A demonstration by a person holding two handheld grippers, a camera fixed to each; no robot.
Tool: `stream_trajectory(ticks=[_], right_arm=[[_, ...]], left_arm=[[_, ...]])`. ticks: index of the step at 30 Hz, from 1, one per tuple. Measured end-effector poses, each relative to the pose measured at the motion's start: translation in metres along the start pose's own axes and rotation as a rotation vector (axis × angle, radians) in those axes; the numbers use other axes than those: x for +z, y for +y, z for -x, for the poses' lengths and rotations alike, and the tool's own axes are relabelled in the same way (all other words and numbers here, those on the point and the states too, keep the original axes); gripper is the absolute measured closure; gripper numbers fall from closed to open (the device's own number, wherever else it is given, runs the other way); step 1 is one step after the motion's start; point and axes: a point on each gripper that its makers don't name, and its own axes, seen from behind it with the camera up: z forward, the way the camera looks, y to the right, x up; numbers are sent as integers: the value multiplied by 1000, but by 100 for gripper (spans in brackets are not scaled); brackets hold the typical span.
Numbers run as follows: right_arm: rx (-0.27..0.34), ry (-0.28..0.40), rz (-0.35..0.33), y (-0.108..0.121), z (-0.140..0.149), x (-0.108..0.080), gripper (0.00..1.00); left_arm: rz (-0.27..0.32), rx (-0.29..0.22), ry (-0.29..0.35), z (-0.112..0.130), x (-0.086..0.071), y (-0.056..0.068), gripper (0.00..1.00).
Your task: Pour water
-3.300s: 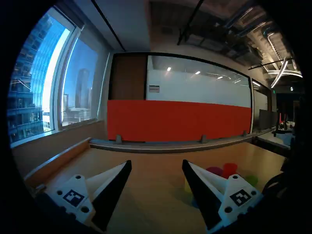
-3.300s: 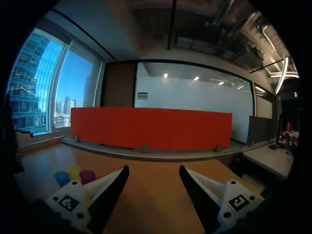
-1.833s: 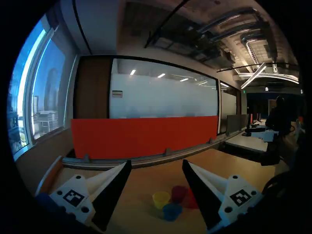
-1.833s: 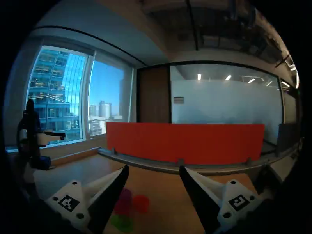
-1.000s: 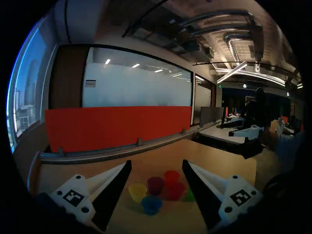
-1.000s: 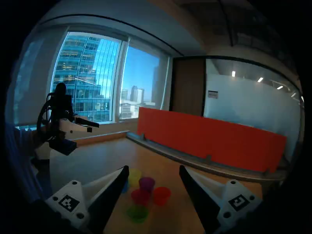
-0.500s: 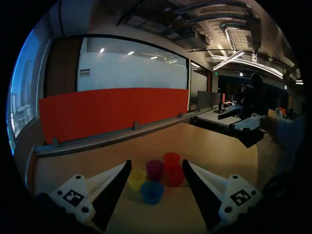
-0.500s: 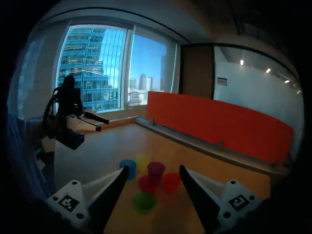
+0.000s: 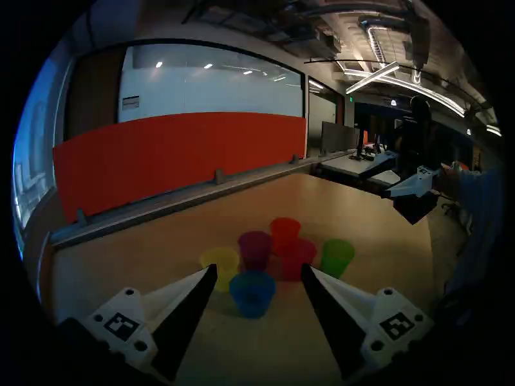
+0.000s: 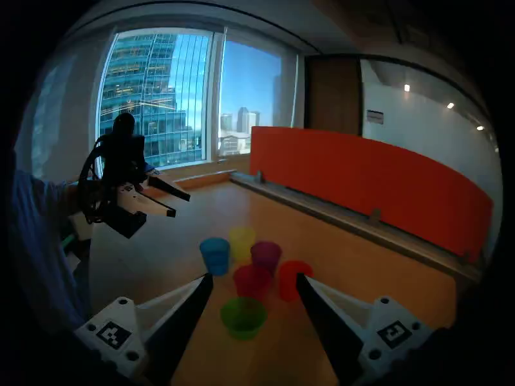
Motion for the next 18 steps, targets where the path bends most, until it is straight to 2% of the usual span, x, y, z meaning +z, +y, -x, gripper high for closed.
stream_trajectory(ticks=[3,18], right_arm=[[-9,-22,-6,-1,12,5,0],[-27,-132,-39,-9,71,29,0]], left_arm=[[-2,1,-27,10,5,-3,3],[34,13,-151,62,24,3,4]])
